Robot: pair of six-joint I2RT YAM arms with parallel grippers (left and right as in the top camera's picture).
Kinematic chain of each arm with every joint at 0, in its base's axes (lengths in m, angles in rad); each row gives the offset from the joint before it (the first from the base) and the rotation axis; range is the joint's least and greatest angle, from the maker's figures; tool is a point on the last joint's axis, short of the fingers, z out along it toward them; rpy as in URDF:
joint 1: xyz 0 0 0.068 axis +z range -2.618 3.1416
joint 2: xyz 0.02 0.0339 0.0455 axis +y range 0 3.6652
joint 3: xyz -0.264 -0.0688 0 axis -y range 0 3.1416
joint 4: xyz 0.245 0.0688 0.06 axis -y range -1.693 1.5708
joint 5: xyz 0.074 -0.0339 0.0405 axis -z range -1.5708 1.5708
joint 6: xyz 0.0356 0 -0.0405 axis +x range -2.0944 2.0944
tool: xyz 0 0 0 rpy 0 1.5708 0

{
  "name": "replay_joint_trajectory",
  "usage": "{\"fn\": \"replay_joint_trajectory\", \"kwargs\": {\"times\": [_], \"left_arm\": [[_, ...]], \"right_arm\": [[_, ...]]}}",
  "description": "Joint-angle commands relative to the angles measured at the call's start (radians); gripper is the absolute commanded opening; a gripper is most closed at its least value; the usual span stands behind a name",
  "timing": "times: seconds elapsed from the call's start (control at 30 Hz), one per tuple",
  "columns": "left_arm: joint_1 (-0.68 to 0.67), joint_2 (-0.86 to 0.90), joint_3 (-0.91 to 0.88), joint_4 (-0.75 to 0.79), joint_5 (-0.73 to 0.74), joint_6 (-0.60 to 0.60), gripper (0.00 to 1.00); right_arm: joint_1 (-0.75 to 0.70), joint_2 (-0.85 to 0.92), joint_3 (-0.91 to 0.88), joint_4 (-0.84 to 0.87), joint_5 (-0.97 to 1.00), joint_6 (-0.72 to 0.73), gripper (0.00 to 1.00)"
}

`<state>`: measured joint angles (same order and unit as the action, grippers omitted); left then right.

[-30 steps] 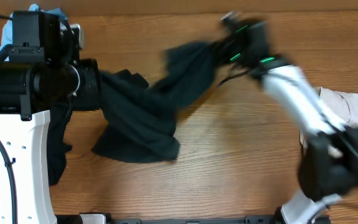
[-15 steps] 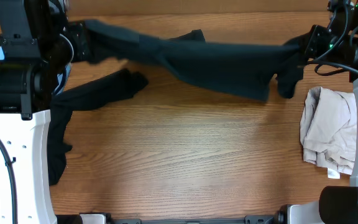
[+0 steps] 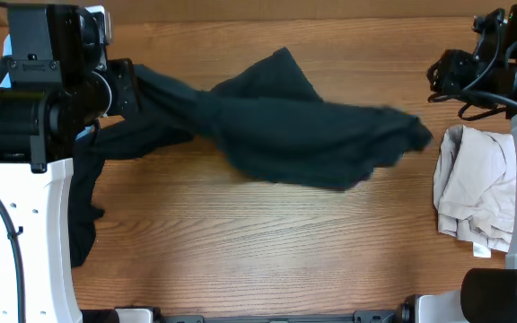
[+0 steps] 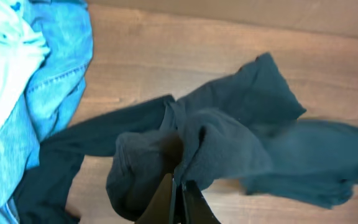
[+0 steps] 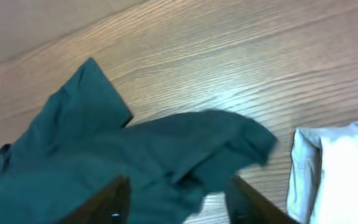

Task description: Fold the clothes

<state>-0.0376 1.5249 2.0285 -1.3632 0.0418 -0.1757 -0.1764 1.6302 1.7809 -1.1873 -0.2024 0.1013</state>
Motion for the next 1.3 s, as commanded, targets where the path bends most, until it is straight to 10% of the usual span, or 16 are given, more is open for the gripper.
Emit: {"fn": "replay_joint_trajectory", "kwargs": {"times": [0.0,0.23,0.7,1.03,1.17,1.27], "left_arm": [[0.005,-0.008,0.009,-0.021,0.007,0.019,0.04],[0.005,-0.008,0.009,-0.027,0.000,0.019,0.04],[0.005,-0.008,0.009,-0.029,0.000,0.019,0.05],[0.005,-0.008,0.009,-0.035,-0.001,0.019,0.04],[0.005,-0.008,0.009,-0.037,0.000,0.019,0.04],[0.005,-0.008,0.009,-0.038,-0.006,0.020,0.04]], "right_arm": [[0.000,-0.001,0.010,-0.078,-0.020,-0.043,0.57],[0.143,-0.001,-0.202,-0.216,-0.141,-0.128,0.55],[0.475,0.000,-0.883,0.426,-0.113,0.222,0.55],[0.476,0.001,-0.982,0.678,-0.215,0.251,0.54],[0.492,0.001,-0.982,0.685,-0.222,0.251,0.10],[0.495,0.000,-0.981,0.663,-0.222,0.251,0.04]]}}
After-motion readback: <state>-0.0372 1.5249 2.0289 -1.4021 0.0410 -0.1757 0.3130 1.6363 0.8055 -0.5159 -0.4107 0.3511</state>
